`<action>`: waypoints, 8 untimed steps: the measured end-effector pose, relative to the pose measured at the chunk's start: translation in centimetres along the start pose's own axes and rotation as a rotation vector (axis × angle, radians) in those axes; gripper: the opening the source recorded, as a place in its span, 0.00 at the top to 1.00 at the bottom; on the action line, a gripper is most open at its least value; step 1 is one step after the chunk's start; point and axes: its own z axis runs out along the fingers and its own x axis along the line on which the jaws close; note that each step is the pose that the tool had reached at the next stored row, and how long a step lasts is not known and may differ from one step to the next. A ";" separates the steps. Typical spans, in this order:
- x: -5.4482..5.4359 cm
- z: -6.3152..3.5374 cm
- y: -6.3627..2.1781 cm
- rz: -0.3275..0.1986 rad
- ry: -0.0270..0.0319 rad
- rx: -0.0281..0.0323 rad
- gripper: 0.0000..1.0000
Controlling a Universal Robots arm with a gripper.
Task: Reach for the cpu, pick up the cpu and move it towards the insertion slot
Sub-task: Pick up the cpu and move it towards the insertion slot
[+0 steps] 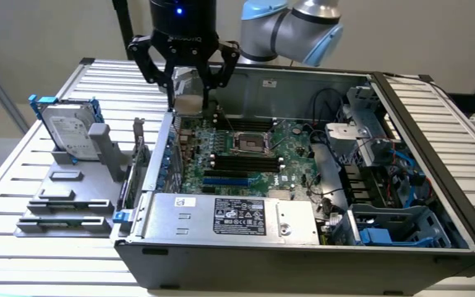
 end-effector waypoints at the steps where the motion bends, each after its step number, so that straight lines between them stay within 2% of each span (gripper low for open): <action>1: -0.3 0.00 0.11 0.000 0.0000 -0.0002 0.46; 8: -2.3 -0.03 0.95 0.000 0.0000 -0.0009 0.46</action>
